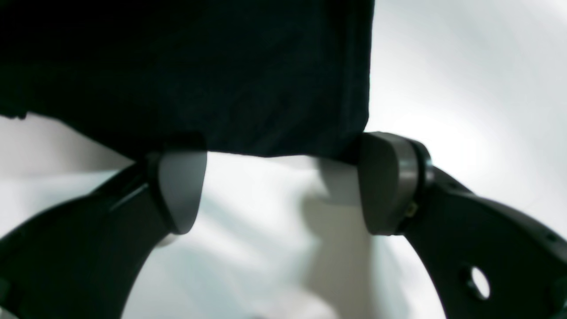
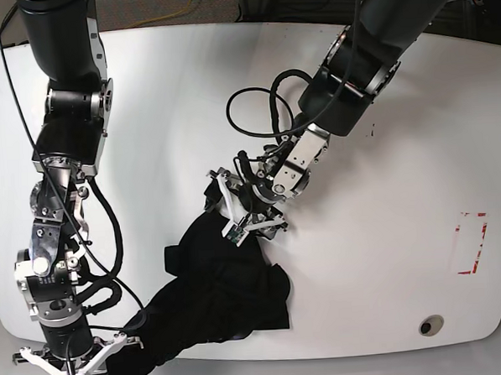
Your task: Layout the t-shirt on the table in an organized manner, then fold the t-shirt properly
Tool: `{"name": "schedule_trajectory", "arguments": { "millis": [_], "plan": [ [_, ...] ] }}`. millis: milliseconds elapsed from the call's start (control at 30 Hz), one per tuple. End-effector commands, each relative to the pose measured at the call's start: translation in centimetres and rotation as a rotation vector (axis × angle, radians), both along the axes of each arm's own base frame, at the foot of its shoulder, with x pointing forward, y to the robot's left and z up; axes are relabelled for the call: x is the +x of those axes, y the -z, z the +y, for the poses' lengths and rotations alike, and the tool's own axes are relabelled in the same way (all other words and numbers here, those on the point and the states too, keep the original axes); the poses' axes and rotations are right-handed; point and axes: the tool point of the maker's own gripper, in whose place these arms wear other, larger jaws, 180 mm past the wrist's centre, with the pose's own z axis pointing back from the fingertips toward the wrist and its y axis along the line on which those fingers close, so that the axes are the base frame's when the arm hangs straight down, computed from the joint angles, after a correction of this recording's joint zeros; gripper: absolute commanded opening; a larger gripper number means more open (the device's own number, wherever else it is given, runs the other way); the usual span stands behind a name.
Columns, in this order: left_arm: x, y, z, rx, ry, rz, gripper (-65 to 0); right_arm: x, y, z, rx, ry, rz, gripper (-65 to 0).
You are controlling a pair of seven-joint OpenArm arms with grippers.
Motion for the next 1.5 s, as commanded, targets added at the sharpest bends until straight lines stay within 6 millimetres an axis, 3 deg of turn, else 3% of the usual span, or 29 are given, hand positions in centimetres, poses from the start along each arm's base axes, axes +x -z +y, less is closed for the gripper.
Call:
{"name": "schedule_trajectory", "arguments": {
  "millis": [0, 300, 600, 867, 933, 1067, 1167, 1333, 1467],
  "plan": [
    [1.0, -2.0, -1.1, -0.042, 0.006, -0.057, -15.6, -0.2, -2.5, -0.4, 0.007, 0.017, -0.061, -65.0],
    [-1.2, -1.0, -2.7, -0.045, 0.07, -0.051, -16.2, -0.7, -3.0, -0.1, 0.004, 0.01, -0.079, -65.0],
    [-0.8, -2.3, -3.7, -0.13, 0.06, -0.057, -36.6, -0.9, -2.0, 0.0, 0.004, 0.008, -0.06, -65.0],
    [-0.3, -2.7, -3.6, -0.125, 0.059, -0.069, -39.7, -1.4, -2.2, 0.3, -0.002, 0.004, -0.073, -65.0],
    [-0.2, -2.3, -3.3, -0.114, 0.054, -0.062, -45.8, -1.4, -2.2, 0.2, -0.003, 0.005, -0.073, -65.0],
    [1.1, -2.3, -2.1, -0.081, 0.009, -0.078, -64.2, -1.4, -2.2, 0.1, -0.007, 0.007, -0.073, -65.0],
    [1.6, -2.2, -1.4, -0.062, -0.031, -0.091, -60.7, -1.4, -2.3, 0.0, -0.006, 0.009, -0.074, -65.0],
    [2.0, -2.3, -1.0, -0.056, -0.055, -0.099, -61.6, -1.4, -2.3, -0.1, -0.006, 0.011, -0.074, -65.0],
    [2.0, -3.4, -1.8, -0.082, -0.043, -0.119, -61.6, -1.6, -2.5, 0.0, -0.011, 0.011, -0.081, -65.0]
  ]
}}
